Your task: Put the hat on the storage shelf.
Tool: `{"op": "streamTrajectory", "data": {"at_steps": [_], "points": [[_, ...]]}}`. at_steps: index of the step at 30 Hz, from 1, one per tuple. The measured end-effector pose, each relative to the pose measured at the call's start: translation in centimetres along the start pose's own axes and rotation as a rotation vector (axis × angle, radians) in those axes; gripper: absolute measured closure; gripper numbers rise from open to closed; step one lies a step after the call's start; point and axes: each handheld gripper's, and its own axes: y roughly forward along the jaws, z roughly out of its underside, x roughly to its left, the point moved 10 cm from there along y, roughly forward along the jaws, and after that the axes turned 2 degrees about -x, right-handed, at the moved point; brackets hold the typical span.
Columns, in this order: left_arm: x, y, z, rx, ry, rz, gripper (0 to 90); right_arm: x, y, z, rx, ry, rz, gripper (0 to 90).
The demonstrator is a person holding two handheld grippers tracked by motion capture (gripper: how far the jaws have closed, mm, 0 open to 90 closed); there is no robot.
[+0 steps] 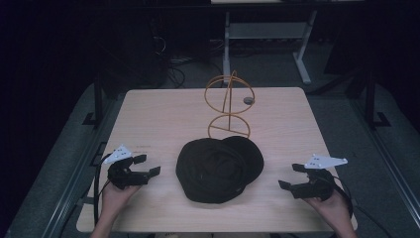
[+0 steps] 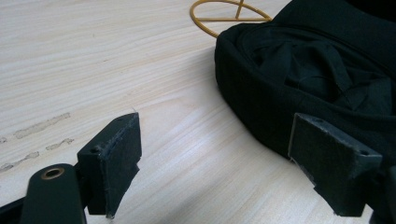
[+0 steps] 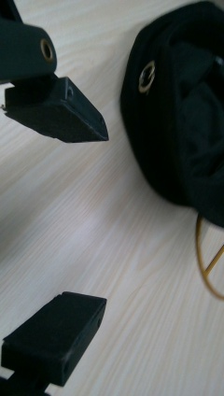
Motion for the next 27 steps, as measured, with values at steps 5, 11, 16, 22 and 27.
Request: {"op": "streamTrajectory", "data": {"at_steps": [5,11,16,22,27], "points": [[0.3,0.1,0.1,0.005,-0.011,0.001,16.8,1.5,0.1,-1.1,-0.015,-0.042,-0.028,15.8],[0.3,0.1,0.2,0.005,-0.006,-0.002,16.7,4.0,0.2,-3.0,-0.022,-0.108,-0.079,15.9],[0.3,0.1,0.2,0.008,-0.011,-0.002,16.8,5.4,0.4,-4.4,-0.024,-0.144,-0.109,16.2],[0.3,0.2,0.3,0.007,-0.011,0.000,16.8,7.2,1.6,-5.7,0.009,-0.189,-0.156,17.2],[0.4,0.2,0.2,0.006,-0.008,-0.002,16.8,9.0,3.1,-6.7,0.028,-0.211,-0.207,17.1]]}}
